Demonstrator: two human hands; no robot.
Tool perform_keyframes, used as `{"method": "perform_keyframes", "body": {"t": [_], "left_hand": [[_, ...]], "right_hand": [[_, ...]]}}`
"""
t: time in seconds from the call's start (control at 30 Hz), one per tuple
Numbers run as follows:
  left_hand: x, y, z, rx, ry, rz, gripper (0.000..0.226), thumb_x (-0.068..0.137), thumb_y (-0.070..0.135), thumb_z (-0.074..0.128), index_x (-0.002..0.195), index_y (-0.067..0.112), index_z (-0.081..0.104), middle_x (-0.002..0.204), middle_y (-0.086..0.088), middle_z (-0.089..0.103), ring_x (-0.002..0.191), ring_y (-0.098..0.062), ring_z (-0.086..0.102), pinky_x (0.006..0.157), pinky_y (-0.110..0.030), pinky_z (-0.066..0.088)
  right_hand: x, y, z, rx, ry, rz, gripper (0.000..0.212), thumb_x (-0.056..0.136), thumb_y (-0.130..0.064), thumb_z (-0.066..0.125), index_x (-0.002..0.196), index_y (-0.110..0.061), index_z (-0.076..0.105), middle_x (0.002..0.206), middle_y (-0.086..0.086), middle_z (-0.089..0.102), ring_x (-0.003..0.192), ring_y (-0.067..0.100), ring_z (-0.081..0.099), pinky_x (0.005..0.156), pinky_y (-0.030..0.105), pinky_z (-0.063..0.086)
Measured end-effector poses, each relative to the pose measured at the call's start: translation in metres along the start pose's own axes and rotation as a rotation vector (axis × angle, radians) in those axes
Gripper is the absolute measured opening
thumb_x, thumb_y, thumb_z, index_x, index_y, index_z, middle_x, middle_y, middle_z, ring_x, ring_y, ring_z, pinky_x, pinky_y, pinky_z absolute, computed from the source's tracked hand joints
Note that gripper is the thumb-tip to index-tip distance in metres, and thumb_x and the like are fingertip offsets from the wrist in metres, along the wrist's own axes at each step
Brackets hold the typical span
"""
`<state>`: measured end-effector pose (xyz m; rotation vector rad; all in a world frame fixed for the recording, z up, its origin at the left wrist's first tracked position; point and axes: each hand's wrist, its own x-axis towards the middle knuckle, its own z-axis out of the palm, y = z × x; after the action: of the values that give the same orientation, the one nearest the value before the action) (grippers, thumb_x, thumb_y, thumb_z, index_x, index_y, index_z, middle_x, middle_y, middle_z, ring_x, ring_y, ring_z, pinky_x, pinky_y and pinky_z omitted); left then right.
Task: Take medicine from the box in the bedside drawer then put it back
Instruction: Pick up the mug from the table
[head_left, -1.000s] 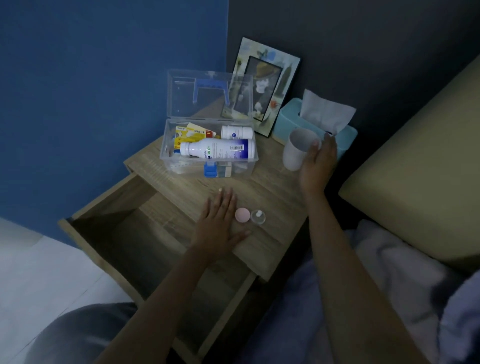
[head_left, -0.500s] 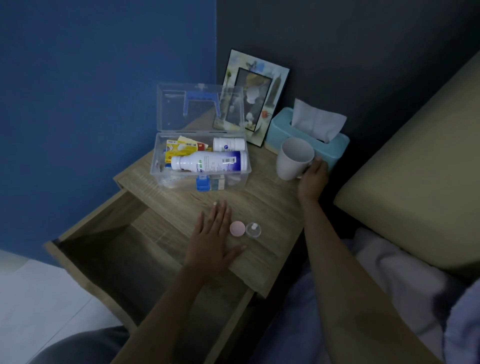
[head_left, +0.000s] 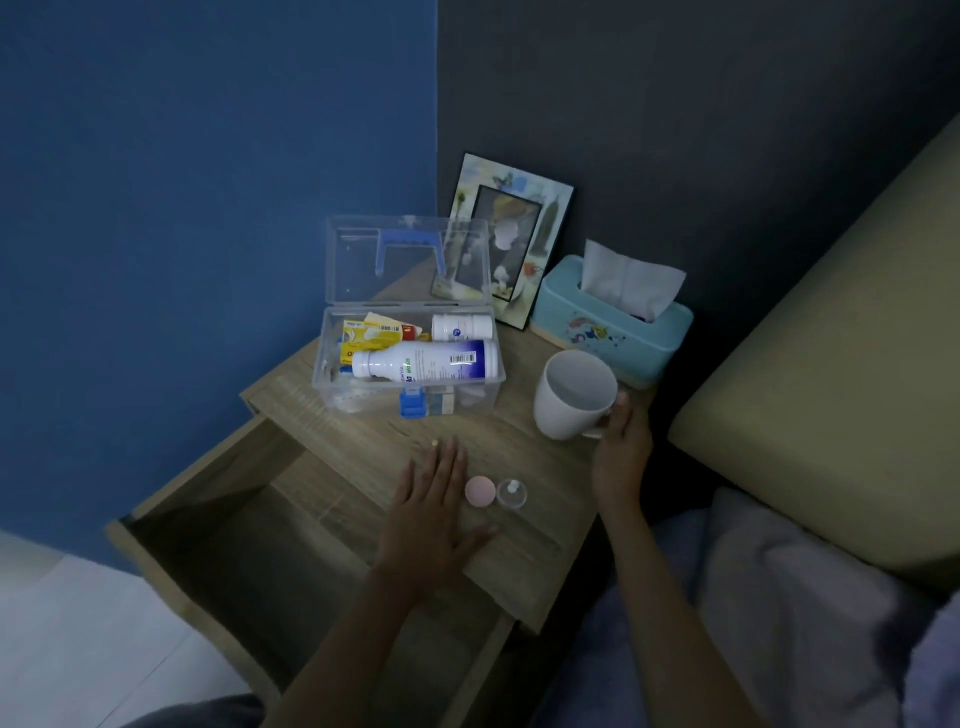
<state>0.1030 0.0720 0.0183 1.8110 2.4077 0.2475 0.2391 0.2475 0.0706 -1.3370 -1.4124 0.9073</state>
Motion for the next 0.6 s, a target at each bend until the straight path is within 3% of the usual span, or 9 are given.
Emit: {"method": "perform_keyframes", "body": {"t": [0.07, 0.27, 0.33, 0.6], "left_hand": [[0.0, -0.001, 0.001, -0.001, -0.007, -0.007, 0.096, 0.083, 0.076, 0.016, 0.153, 0.011, 0.006, 0.161, -0.006, -0.001, 0.15, -0.026, -0.002, 0.121, -0.043, 0.002], [0.0, 0.0, 0.002, -0.024, 0.001, -0.005, 0.095, 0.084, 0.075, 0.019, 0.153, 0.01, 0.01, 0.162, -0.006, 0.002, 0.149, -0.025, -0.001, 0.12, -0.041, 0.002], [0.0, 0.0, 0.001, -0.018, -0.001, -0.004, 0.096, 0.083, 0.075, 0.018, 0.153, 0.011, 0.007, 0.161, -0.005, -0.002, 0.148, -0.023, -0.007, 0.119, -0.04, -0.001], [-0.001, -0.001, 0.002, -0.01, -0.003, -0.001, 0.097, 0.082, 0.077, 0.012, 0.153, 0.012, 0.002, 0.162, -0.005, -0.005, 0.148, -0.021, -0.011, 0.12, -0.039, -0.005]], "right_hand": [[-0.013, 0.002, -0.005, -0.023, -0.02, 0.005, 0.029, 0.103, -0.018, 0.039, 0.084, 0.0, 0.053, 0.079, 0.015, 0.055, 0.076, 0.018, 0.051, 0.058, 0.023, 0.029], [-0.034, 0.006, -0.009, -0.057, -0.029, -0.026, 0.034, 0.102, -0.014, 0.04, 0.086, 0.013, 0.054, 0.077, 0.015, 0.054, 0.072, 0.02, 0.05, 0.057, 0.02, 0.029], [-0.036, 0.004, -0.009, -0.05, -0.021, -0.038, 0.032, 0.102, -0.013, 0.04, 0.086, 0.011, 0.054, 0.076, 0.014, 0.054, 0.071, 0.02, 0.05, 0.054, 0.015, 0.03], [-0.034, 0.009, -0.009, -0.057, -0.031, -0.008, 0.029, 0.102, -0.016, 0.04, 0.089, 0.005, 0.055, 0.08, 0.014, 0.054, 0.077, 0.02, 0.052, 0.06, 0.021, 0.029]]}}
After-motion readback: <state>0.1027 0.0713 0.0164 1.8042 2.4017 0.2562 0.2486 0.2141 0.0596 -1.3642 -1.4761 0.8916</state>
